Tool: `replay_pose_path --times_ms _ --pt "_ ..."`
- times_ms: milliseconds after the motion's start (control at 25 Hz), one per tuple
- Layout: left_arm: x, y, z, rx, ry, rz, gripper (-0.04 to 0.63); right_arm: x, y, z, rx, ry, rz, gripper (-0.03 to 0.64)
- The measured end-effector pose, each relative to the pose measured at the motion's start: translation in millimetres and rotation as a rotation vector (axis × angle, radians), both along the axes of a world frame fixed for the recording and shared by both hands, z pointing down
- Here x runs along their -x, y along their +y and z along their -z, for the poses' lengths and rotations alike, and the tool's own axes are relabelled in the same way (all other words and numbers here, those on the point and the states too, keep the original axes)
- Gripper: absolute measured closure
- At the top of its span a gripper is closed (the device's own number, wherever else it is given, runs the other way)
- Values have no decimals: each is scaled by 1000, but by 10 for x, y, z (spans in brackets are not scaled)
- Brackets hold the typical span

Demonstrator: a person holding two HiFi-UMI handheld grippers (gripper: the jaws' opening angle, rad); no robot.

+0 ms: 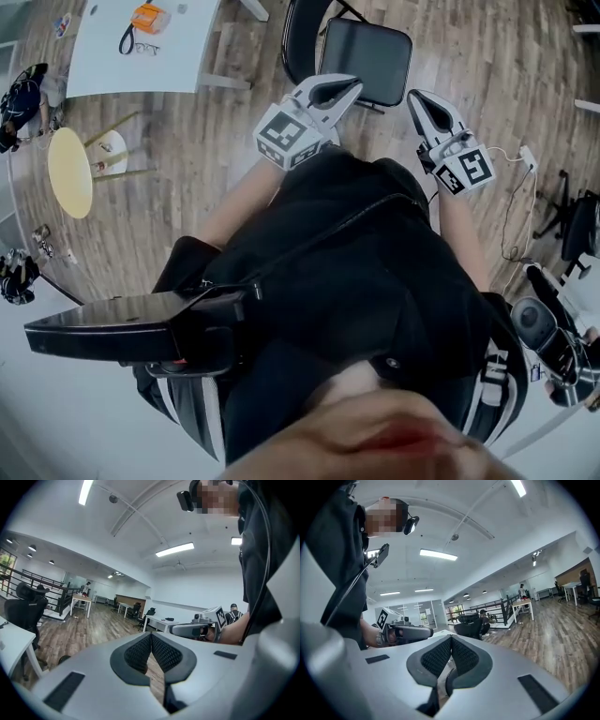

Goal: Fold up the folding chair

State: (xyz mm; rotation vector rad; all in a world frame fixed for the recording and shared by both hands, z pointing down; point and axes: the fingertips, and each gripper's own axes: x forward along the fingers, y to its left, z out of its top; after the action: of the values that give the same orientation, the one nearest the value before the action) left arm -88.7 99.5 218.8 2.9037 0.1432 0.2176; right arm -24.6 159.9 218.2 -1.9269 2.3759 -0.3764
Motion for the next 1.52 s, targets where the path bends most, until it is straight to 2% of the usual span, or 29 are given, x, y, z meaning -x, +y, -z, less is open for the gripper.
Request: replay_pose_path --times_ms 240,400,760,920,1040,1200,1400,1440,1520 --pt "-69 -335 -162 25 -25 16 589 -197 -166 -126 40 14 -25 608" --pt "-250 -448 -309 39 -48 35 589 -426 -244 -222 50 17 -19 607" --pt "-655 -564 -604 47 -137 185 589 -889 -374 -656 75 -40 79 607" --pt "-781 -626 -861 31 -218 257 589 -1164 -435 -1047 101 -115 96 607" --pt "-732 -756 -979 14 -273 311 589 -1254 -483 -1316 135 -137 128 607" --pt "-531 -1111 -1221 -1 -379 376 589 -1344 -537 -1646 173 -166 126 607" --pt "-213 -1793 -1737 49 -529 414 585 -1410 -671 -2156 215 -205 78 607" --pt "-158 -1930 -1860 65 -563 411 564 -1400 -699 -2290 226 -219 72 607" --pt "-78 -2177 -2116 96 -633 395 480 -1388 -753 -2591 254 -243 72 607"
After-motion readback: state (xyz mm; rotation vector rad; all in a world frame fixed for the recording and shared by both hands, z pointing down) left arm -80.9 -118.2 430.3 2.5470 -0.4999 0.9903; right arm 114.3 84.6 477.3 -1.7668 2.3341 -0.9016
